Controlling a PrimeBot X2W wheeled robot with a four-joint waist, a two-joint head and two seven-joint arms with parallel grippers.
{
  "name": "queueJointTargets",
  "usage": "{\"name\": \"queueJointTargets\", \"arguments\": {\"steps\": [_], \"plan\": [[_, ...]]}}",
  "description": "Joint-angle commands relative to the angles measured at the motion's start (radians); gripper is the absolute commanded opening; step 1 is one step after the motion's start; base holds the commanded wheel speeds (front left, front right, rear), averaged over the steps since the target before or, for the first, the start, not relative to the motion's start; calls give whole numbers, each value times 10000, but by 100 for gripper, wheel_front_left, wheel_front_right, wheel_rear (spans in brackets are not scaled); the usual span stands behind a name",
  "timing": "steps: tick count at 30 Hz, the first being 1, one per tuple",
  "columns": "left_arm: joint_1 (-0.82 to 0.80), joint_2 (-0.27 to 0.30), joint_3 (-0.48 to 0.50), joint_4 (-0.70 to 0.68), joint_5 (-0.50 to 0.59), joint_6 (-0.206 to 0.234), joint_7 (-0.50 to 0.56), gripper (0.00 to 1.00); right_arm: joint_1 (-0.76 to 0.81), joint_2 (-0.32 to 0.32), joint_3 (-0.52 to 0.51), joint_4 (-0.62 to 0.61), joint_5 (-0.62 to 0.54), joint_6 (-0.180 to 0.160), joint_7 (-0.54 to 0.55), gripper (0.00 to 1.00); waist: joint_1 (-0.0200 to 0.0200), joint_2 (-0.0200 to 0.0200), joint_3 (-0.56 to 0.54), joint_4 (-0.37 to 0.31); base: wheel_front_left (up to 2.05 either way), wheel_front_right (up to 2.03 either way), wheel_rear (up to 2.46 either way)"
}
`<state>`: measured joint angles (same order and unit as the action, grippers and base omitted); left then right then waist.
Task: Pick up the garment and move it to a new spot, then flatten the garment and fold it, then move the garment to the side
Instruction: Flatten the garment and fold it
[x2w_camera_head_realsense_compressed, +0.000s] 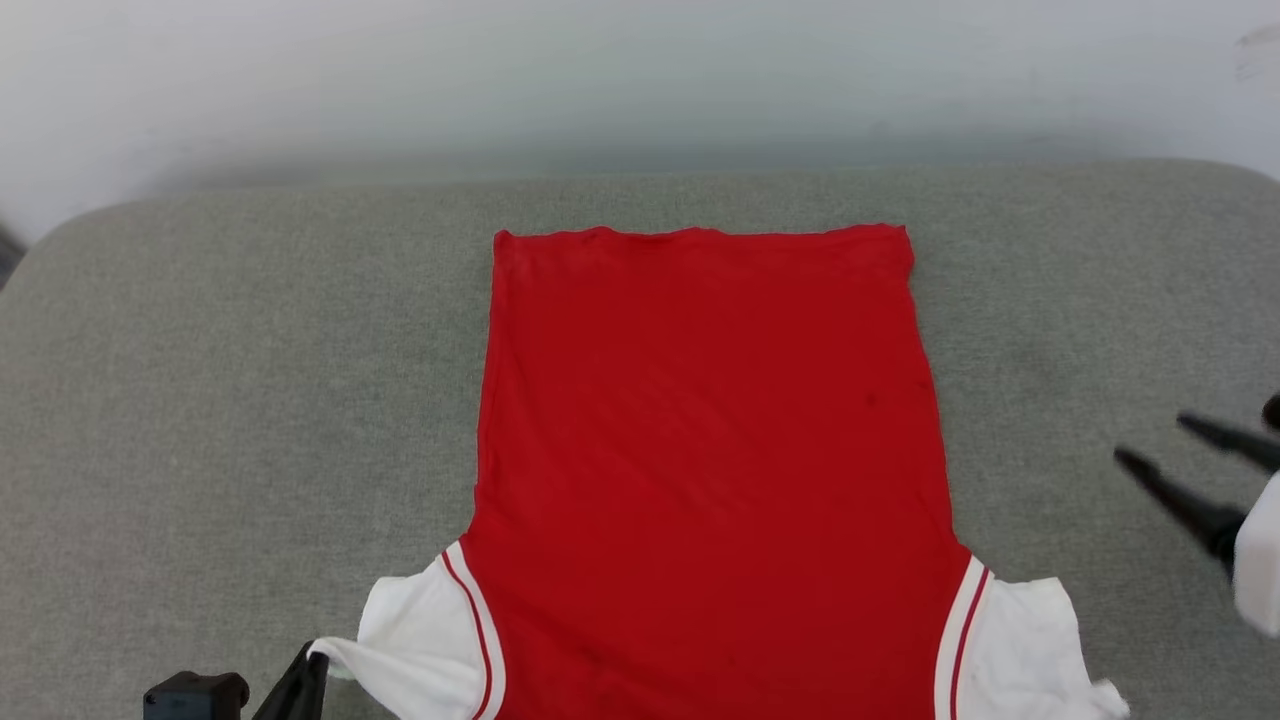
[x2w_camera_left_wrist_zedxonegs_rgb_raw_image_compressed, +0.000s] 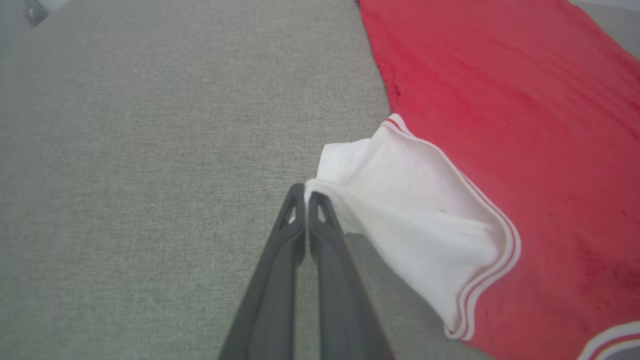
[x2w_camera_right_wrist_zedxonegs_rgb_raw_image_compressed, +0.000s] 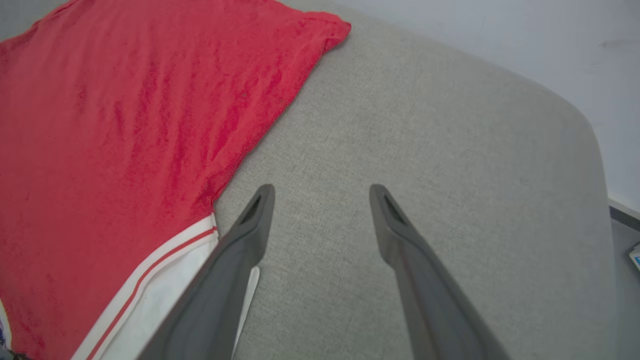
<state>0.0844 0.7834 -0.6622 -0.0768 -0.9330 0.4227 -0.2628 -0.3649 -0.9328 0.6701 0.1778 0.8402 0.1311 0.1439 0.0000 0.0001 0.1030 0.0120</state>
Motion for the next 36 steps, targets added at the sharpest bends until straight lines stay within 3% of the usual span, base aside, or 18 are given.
{"name": "queueJointTargets", "arguments": {"steps": [1,6,11,16,24,30,36], "plan": [[-175,-6,86,-71,104,-21,-26,0,-274,0,-277,-131,-87,-7,32,100,0,-1,303,165,0,0,0],[-643,-191,221,-383,624,-46,-26,0,-1538,276,-2133,-713,-670,-7,720,100,0,-1,1156,565,0,0,0],[-1216,-502,328,-506,1061,-166,-26,0,-3131,692,-2888,-922,-993,-7,2422,100,0,-1,2091,1028,0,0,0],[-1771,-956,419,-461,1469,-371,-25,0,-4964,901,-2471,-524,-1052,-7,4944,100,0,-1,2922,1413,0,0,0],[-2454,-1695,706,-227,2090,-915,-25,0,-6988,1229,-1902,1188,-1043,-7,8776,100,0,-1,3979,2068,0,0,0],[-2758,-2197,1024,-151,2555,-1259,-25,0,-7771,1696,-2106,2096,-1378,-6,10310,100,0,-1,4669,2500,0,0,0],[-2875,-2660,1289,-21,2980,-1599,-25,0,-7679,2154,-2578,2808,-1863,-6,10816,100,0,-1,5155,2877,0,0,0]]}}
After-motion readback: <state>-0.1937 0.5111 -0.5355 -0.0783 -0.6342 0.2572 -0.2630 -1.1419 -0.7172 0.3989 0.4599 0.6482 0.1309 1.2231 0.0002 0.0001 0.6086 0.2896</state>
